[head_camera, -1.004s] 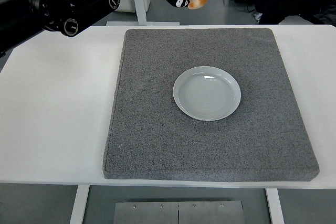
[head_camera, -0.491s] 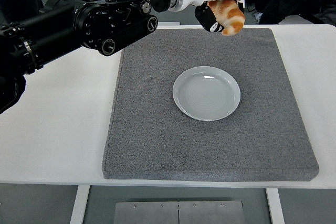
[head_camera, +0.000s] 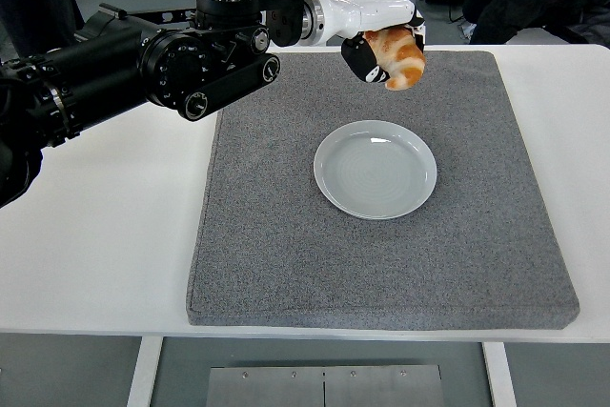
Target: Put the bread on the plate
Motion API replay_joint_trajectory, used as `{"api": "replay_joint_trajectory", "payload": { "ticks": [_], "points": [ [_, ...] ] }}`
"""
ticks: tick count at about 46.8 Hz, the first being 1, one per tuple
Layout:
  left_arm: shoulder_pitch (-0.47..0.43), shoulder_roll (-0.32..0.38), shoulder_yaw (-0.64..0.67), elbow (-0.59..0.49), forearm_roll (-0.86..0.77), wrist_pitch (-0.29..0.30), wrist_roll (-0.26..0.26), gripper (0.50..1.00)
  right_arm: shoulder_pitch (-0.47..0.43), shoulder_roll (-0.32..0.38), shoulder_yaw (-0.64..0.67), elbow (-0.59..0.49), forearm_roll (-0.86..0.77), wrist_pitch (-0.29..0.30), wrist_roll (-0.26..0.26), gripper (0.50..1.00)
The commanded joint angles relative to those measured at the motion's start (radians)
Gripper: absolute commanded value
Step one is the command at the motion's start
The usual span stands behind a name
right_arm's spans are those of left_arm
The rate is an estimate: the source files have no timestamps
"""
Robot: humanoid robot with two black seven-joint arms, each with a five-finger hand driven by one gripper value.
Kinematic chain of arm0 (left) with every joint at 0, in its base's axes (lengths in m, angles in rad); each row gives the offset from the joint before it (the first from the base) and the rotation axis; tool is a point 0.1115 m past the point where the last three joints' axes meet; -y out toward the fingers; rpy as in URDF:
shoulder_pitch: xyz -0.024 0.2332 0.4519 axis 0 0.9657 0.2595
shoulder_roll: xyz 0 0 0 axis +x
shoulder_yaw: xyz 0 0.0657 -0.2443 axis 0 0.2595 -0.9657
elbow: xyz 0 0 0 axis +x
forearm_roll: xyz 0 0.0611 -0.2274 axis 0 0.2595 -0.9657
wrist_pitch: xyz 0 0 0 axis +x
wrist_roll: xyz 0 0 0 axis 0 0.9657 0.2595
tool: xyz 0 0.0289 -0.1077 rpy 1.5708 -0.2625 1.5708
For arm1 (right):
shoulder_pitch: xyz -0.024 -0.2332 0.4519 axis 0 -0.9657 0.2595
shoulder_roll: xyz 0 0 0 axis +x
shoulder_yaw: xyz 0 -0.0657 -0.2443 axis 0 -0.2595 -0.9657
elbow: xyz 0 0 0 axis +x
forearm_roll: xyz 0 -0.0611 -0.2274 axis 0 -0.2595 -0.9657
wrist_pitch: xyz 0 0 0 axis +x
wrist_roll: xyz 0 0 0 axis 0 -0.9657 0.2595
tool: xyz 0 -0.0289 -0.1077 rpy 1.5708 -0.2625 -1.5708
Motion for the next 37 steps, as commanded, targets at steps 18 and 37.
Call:
{"api": "replay_joint_trajectory", "payload": {
  "ticks": [18,37],
  "points": [
    [0.047,0.0,0.068,-0.021,0.003,0.054,-0.013,0.5,0.001,0.0,0.0,0.0,0.0,0.0,0.0,1.0],
    [0.122,0.0,0.069,-0.09,0.1,0.101,-0.028,0.5,-0.001,0.0,0.0,0.0,0.0,0.0,0.0,1.0]
  ]
}}
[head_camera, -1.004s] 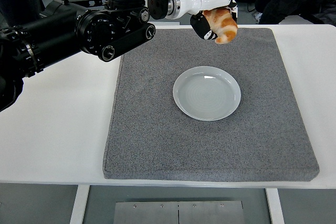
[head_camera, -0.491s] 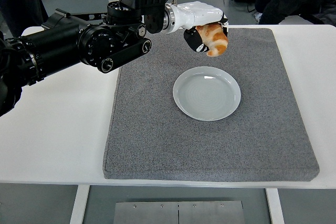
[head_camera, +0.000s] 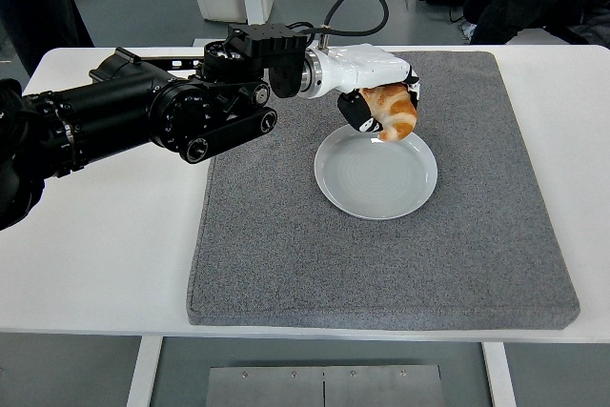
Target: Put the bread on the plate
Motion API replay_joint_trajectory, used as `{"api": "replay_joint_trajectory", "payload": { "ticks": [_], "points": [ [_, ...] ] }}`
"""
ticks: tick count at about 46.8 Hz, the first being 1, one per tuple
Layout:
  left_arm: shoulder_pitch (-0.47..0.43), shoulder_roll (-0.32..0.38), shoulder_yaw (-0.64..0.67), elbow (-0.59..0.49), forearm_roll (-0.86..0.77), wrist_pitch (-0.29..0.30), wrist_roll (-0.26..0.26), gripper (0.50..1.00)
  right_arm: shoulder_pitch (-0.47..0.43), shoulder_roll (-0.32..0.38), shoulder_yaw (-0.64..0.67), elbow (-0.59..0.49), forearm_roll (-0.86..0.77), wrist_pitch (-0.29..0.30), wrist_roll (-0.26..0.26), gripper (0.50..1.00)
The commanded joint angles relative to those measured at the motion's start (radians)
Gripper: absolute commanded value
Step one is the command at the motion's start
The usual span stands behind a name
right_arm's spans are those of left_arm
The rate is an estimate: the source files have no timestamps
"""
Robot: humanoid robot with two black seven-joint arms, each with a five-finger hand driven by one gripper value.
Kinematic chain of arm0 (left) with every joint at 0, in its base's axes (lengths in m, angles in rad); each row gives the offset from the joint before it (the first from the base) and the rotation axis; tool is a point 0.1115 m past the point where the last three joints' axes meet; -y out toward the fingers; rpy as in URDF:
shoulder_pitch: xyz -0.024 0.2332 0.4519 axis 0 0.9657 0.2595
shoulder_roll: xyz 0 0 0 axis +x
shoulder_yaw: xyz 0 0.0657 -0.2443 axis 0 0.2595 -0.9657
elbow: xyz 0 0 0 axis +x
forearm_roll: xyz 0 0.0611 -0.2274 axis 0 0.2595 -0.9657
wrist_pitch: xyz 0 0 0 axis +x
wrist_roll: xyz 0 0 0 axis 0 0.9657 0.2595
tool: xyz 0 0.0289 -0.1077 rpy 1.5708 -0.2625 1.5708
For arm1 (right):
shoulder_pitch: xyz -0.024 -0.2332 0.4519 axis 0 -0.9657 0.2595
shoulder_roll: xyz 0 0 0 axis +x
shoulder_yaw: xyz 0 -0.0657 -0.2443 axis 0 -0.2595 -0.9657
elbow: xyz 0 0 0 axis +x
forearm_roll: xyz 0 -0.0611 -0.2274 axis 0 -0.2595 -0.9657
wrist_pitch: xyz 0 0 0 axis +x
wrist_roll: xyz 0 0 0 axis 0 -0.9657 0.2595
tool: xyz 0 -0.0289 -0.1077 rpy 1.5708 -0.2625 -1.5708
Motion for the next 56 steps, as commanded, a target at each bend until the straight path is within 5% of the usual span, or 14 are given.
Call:
{"api": "replay_joint_trajectory", "payload": {
  "ticks": [1,56],
  "points": [
    [0.035,0.0,0.004,-0.018,0.051,0.031,0.001,0.5,0.001,0.0,0.0,0.0,0.0,0.0,0.0,1.0],
    [0.169,0.0,0.05,-0.018,0.099,0.192,0.009,0.5,-0.001,0.0,0.0,0.0,0.0,0.0,0.0,1.0]
  ]
}}
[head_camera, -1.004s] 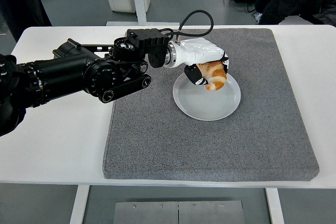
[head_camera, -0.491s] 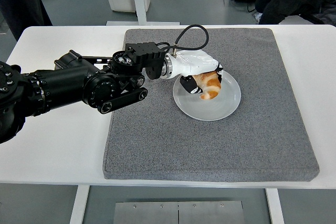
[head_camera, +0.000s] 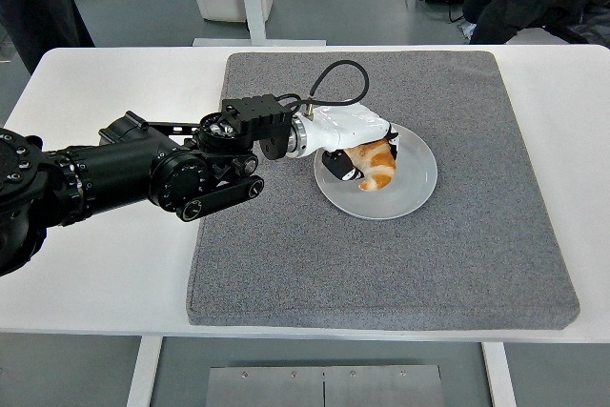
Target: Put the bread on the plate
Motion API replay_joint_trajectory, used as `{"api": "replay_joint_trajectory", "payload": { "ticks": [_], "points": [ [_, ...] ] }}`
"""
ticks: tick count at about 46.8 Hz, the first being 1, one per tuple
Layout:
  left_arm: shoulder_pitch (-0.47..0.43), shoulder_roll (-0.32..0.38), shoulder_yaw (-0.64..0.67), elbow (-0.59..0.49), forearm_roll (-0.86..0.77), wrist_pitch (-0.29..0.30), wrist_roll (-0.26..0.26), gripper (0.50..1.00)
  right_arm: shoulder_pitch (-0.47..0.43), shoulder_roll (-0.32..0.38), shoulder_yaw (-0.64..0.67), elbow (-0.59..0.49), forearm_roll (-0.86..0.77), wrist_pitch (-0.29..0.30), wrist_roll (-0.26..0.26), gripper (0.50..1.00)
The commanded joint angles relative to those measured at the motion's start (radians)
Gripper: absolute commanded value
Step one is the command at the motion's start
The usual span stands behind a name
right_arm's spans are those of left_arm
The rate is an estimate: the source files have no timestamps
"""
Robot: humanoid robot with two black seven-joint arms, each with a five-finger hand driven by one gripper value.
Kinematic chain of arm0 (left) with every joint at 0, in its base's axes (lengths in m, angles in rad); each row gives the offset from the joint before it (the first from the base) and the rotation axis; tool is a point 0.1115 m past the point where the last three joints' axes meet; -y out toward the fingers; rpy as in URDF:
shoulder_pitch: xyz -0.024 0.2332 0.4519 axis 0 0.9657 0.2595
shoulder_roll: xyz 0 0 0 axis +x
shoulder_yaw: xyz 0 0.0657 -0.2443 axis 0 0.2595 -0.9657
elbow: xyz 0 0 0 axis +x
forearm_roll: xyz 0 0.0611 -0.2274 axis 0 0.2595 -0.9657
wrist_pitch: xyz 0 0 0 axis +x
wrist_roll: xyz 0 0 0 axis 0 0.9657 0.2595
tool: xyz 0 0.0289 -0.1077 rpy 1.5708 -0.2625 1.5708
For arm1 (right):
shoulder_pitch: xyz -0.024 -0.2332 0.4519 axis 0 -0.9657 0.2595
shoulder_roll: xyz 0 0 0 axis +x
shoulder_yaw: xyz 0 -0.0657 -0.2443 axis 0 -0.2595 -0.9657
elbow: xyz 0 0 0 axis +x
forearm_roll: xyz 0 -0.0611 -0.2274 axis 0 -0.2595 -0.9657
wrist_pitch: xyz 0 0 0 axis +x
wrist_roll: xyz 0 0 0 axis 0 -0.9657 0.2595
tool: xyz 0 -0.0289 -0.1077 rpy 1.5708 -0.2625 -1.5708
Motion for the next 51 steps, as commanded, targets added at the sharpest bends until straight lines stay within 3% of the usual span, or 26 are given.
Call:
{"api": "replay_joint_trajectory", "payload": {
  "ticks": [1,16,44,45,47,48,51],
  "points": [
    [0.011,0.0,0.0,0.0,0.0,0.016,0.0,0.5,0.001,0.0,0.0,0.0,0.0,0.0,0.0,1.0],
    [0.034,0.0,-0.001,0.0,-0.003,0.091,0.0,0.5,-0.001,0.0,0.0,0.0,0.0,0.0,0.0,1.0],
    [0.057,0.0,-0.003,-0.002,-0.019,0.091,0.001,0.5,0.001,0.0,0.0,0.0,0.0,0.0,0.0,1.0],
    [0.057,0.0,-0.003,-0.002,-0.02,0.091,0.001,0.534,-0.001,0.0,0.0,0.0,0.0,0.0,0.0,1.0],
    [0.059,0.0,-0.003,-0.002,-0.019,0.091,0.001,0.688,0.001,0.0,0.0,0.0,0.0,0.0,0.0,1.0],
    [0.06,0.0,-0.003,-0.002,-0.019,0.091,0.001,0.732,0.001,0.0,0.0,0.0,0.0,0.0,0.0,1.0],
    [0.063,0.0,-0.003,-0.002,-0.019,0.091,0.0,0.79,0.001,0.0,0.0,0.0,0.0,0.0,0.0,1.0]
  ]
}}
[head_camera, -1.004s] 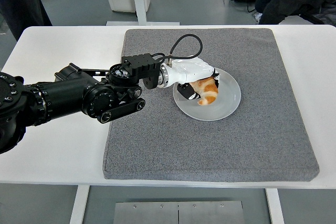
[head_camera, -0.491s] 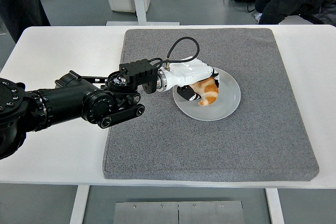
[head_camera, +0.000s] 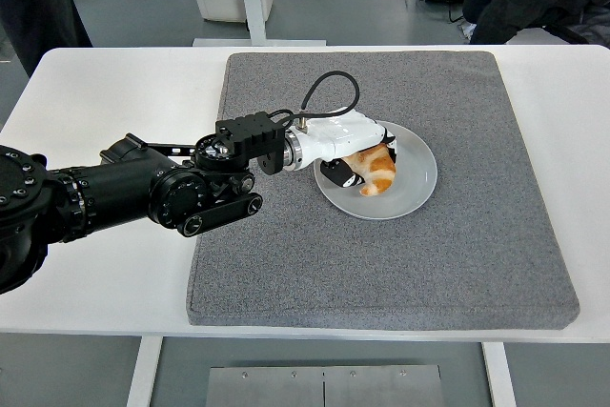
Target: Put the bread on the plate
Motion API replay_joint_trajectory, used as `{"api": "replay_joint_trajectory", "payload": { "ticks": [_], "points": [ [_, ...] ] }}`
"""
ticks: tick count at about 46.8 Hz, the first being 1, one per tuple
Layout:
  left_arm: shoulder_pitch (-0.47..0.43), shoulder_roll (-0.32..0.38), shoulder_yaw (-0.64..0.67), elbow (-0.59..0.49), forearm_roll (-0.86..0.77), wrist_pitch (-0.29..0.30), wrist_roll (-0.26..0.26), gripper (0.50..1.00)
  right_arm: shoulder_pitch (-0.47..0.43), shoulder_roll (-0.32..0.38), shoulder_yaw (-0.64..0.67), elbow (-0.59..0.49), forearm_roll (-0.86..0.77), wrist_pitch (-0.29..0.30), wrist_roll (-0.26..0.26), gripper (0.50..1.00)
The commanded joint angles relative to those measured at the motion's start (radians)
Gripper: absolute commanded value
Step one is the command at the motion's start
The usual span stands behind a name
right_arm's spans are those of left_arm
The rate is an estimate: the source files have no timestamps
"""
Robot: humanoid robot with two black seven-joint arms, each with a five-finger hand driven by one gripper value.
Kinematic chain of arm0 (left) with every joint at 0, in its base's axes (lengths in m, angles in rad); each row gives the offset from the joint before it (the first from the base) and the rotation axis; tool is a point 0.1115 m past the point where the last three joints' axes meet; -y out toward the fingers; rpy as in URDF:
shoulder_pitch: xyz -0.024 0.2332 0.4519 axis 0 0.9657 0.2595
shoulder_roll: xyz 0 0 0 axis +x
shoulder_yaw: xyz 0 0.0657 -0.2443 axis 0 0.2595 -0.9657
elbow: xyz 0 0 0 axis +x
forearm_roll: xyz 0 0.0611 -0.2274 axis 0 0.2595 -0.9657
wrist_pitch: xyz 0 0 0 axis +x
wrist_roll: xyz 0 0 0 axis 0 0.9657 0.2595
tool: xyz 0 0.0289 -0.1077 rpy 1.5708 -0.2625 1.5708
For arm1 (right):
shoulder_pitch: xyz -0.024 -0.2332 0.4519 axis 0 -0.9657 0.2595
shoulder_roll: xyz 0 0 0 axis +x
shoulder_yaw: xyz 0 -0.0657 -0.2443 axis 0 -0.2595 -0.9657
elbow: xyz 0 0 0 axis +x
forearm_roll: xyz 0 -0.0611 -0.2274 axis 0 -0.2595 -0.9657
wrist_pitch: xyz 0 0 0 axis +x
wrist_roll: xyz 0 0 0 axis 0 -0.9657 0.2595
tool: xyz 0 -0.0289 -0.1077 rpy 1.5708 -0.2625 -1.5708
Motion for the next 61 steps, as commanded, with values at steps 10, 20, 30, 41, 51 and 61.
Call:
{"api": "replay_joint_trajectory", "payload": {
  "ticks": [10,20,30,41,51,61],
  "points": [
    [0.007,0.0,0.002,-0.003,0.001,-0.002,-0.002,0.94,0.0,0.0,0.0,0.0,0.0,0.0,0.0,1.0],
    [-0.011,0.0,-0.015,-0.034,-0.006,-0.003,-0.011,0.981,0.0,0.0,0.0,0.0,0.0,0.0,0.0,1.0],
    [-0.098,0.0,-0.038,-0.16,-0.071,-0.017,-0.009,0.981,0.0,0.0,0.0,0.0,0.0,0.0,0.0,1.0],
    [-0.174,0.009,-0.075,-0.206,-0.166,-0.088,-0.008,0.981,0.0,0.0,0.0,0.0,0.0,0.0,0.0,1.0],
    [-0.2,0.077,-0.187,-0.203,-0.298,-0.095,-0.002,0.981,-0.001,0.0,0.0,0.0,0.0,0.0,0.0,1.0],
    [-0.191,0.146,-0.317,-0.197,-0.563,-0.134,0.017,0.981,-0.001,0.0,0.0,0.0,0.0,0.0,0.0,1.0]
  ]
}}
